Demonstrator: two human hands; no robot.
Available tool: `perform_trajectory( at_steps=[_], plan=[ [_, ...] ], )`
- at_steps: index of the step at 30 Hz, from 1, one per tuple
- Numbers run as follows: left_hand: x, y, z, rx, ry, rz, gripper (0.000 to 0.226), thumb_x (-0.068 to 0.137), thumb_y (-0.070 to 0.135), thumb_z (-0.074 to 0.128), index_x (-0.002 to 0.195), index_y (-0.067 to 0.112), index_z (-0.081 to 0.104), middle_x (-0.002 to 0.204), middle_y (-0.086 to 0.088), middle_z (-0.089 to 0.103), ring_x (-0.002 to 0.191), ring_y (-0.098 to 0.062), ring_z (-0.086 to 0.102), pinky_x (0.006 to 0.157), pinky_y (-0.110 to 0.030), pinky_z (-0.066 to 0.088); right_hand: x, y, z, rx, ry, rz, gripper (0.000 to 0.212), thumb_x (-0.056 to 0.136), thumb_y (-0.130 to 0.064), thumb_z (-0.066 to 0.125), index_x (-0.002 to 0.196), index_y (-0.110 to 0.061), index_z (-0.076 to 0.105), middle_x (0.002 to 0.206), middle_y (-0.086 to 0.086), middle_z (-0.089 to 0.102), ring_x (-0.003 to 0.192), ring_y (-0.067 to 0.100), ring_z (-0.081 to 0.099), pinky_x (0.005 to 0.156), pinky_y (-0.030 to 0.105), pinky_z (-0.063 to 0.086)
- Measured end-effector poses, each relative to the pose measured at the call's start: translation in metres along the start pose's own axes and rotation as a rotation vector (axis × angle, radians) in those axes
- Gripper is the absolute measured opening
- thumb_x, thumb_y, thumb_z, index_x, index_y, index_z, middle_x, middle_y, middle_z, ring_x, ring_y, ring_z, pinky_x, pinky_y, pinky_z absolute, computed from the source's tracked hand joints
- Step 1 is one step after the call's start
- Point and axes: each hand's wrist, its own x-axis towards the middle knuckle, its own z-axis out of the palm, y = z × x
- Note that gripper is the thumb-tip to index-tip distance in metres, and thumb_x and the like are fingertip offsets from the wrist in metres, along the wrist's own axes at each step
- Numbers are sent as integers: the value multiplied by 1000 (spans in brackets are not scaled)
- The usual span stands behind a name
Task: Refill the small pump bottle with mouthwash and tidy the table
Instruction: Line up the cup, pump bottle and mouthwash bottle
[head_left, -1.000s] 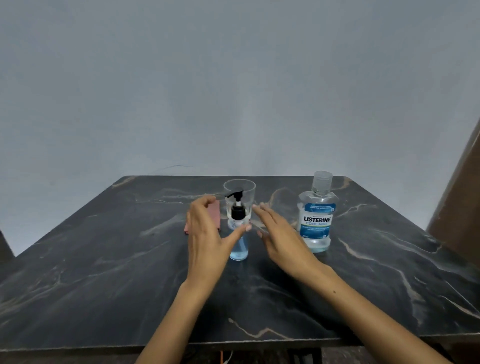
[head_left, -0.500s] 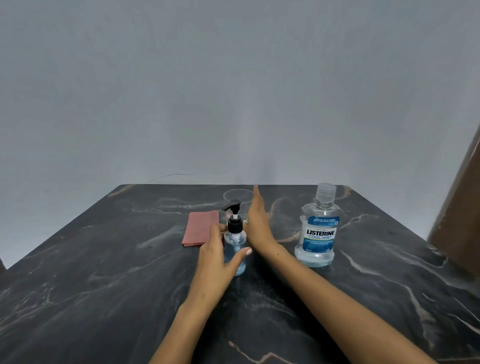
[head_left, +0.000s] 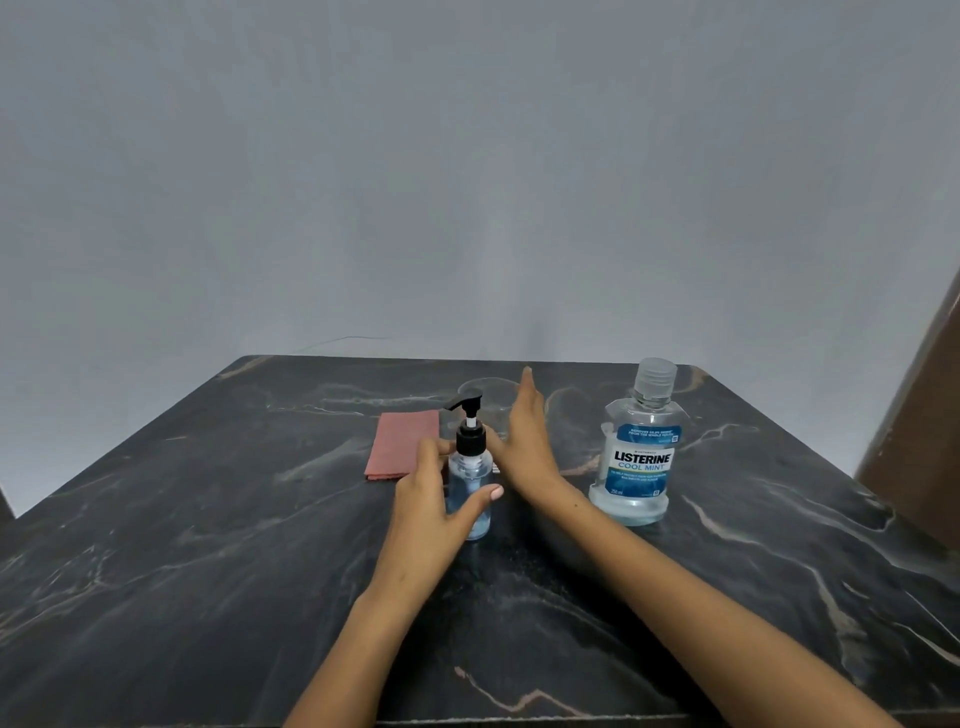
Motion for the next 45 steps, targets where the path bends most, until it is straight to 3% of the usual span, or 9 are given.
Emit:
perform_trajectory(
  at_steps=[5,9,12,16,19,24,29,38,45],
  plan=[
    [-1,2,0,-20,-7,2,47,73,32,77,106,21,46,108,7,65,98,-2,62,82,-18,52,-30,1,-20,-47,-19,-1,98,87,-26,65,148,-9,-10,157,13,10,145,25,15,115,36,20],
    [-1,2,-1,-13,-18,-13,51,72,36,76,110,18,46,109,8,63,97,0,60,81,-11,49,-53,2,-36,-14,-48,17,104,84,-28,69,149,-15,-10,156,7,18,144,20,22,110,27,22],
    [0,2,-1,-23,-25,-26,53,71,36,76,110,16,47,111,3,64,101,-7,62,86,-22,52,-64,0,-43,30,-59,36,105,82,-29,71,149,-19,-10,155,5,23,142,19,26,112,31,25],
    [0,3,-3,-25,-38,-45,53,72,33,77,111,14,48,113,-1,64,104,-13,62,89,-31,53,-67,-7,-47,32,-93,46,105,83,-29,69,149,-18,-12,159,4,13,146,18,18,118,37,20],
    [-2,4,-6,-53,-42,-67,52,70,32,79,108,15,49,110,1,65,101,-10,62,84,-21,51,-73,-12,-52,-35,-126,43,104,85,-26,68,148,-14,-14,161,3,5,147,17,10,120,34,16],
    [-4,10,-11,-153,-81,-137,51,64,24,84,103,18,51,103,0,70,96,-12,66,84,-29,53,-106,-20,-54,-78,34,-108,84,89,-23,64,150,-16,7,158,0,18,145,10,16,118,27,21],
    [-15,21,1,-183,-93,-143,45,65,8,81,92,30,52,88,7,71,85,-3,68,75,-21,53,-121,-28,-56,-44,36,-201,68,87,-34,65,145,-22,30,144,-12,41,132,-5,33,103,-1,22],
    [-34,33,22,-304,-48,-142,45,58,8,86,90,21,57,95,0,68,91,-7,67,75,-15,52,-120,-23,-68,32,109,-215,43,82,-27,70,121,-25,52,112,-15,65,109,-5,57,92,23,51],
    [-13,29,10,-130,35,-211,66,43,27,93,94,20,52,98,5,60,90,-9,60,69,-13,47,-119,-1,-93,-90,226,-171,43,80,-33,72,118,-26,52,109,-15,64,102,-1,60,84,11,48]
  ],
)
